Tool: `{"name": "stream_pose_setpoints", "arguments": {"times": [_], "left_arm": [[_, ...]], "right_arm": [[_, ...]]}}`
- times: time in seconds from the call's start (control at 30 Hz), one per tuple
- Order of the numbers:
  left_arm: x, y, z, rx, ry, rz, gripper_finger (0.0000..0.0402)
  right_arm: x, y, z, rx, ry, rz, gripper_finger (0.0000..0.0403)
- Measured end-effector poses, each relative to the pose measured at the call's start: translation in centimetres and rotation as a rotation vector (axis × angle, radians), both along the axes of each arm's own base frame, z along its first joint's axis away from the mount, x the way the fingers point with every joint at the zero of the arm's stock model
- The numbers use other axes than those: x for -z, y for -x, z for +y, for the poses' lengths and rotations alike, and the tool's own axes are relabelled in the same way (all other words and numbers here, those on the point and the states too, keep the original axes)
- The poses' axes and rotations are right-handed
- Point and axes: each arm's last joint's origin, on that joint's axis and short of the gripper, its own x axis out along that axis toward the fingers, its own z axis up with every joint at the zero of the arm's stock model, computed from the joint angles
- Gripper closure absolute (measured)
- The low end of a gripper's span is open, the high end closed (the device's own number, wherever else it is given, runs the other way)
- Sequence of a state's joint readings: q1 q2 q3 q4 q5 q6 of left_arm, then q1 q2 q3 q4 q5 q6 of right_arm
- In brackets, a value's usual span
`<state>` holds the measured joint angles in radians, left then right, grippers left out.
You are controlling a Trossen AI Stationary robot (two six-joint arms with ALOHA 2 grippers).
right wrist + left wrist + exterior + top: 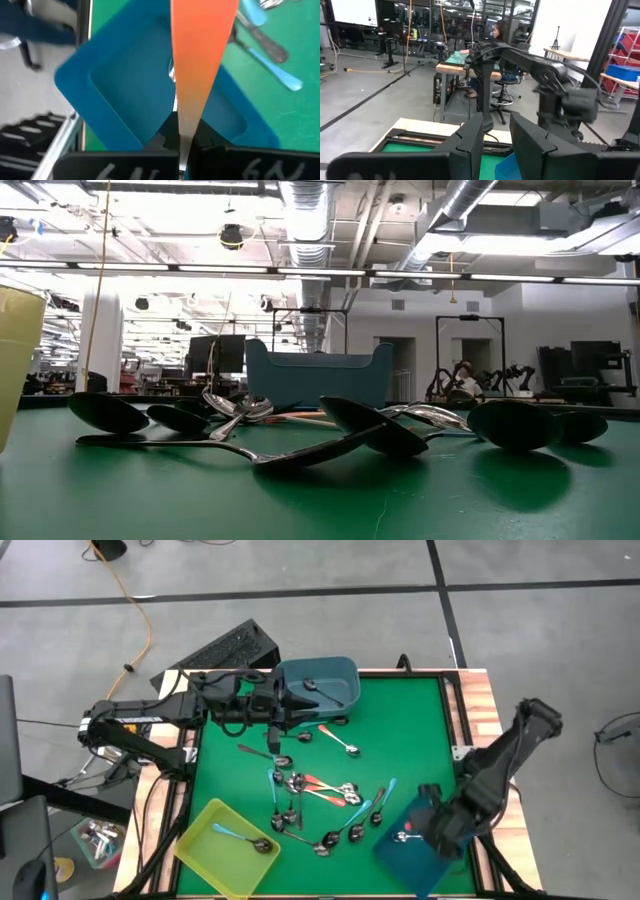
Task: Sort silverware by color (type)
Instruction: Put the orange spoon into the blue bin
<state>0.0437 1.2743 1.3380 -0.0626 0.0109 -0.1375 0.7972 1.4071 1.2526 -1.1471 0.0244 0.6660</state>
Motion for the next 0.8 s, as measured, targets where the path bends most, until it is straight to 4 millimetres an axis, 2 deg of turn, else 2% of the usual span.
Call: {"name": "stream_pose_setpoints", "arguments": {"times": [0.17, 0.4, 0.53, 0.8], "left_arm": [[0.0, 0.0, 0.0, 0.0, -0.003, 0.0, 0.032], [0.0, 0.0, 0.0, 0.001, -0.045, 0.002, 0.032], [0.0, 0.0, 0.0, 0.0, -0.073, 0.003, 0.032], [0.1, 0.0, 0.2, -0.071, -0.077, 0.008, 0.032]], "right_arm": [[2.3, -1.0, 2.4, -0.085, 0.0, 0.043, 0.0389], [4.3, -2.6, 4.7, -0.124, -0.079, -0.041, 0.039], [5.4, -2.5, 4.7, -0.114, -0.131, -0.105, 0.039], [7.2, 0.5, 2.8, -0.156, -0.15, -0.019, 0.039]]}}
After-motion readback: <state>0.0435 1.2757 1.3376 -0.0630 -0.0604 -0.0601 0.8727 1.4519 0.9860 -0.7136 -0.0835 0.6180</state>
